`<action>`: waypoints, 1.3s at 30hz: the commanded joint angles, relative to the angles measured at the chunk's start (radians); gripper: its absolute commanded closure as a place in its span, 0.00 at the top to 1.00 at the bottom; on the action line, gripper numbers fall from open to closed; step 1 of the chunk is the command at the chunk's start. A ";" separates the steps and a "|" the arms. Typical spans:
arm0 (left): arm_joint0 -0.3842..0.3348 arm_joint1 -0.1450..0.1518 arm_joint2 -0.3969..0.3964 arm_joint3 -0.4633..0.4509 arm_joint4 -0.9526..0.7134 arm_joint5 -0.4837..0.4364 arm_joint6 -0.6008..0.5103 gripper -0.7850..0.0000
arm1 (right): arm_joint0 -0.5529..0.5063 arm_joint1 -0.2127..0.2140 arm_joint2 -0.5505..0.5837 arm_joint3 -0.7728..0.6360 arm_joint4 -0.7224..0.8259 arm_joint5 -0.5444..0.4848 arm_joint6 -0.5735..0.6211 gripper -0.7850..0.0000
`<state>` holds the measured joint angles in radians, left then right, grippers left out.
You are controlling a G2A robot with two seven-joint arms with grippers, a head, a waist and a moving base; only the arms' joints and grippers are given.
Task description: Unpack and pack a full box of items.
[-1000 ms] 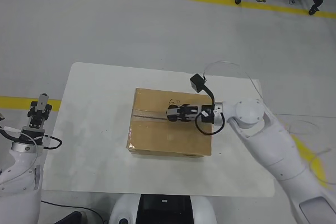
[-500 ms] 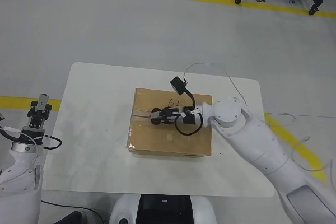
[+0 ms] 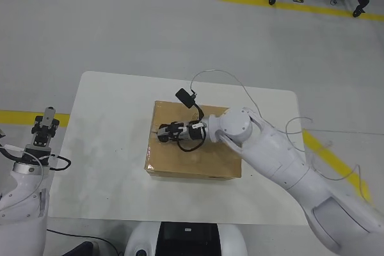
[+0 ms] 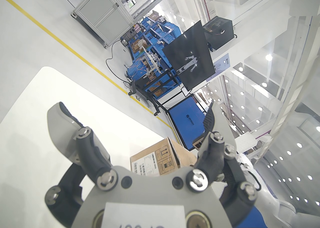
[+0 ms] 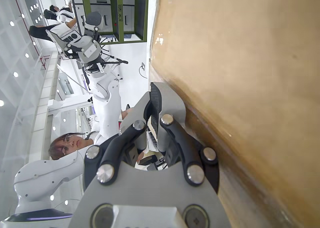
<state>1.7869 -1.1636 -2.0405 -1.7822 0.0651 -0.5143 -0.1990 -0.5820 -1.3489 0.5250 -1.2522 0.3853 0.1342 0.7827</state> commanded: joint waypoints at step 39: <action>0.000 0.000 0.000 0.000 0.000 0.000 0.000 1.00 | -0.046 -0.023 0.106 -0.016 -0.151 0.163 0.066 0.00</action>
<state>1.7869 -1.1636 -2.0405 -1.7822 0.0651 -0.5143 -0.1990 -0.6232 -1.3756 0.6235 -1.2641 0.2392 0.2956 0.8453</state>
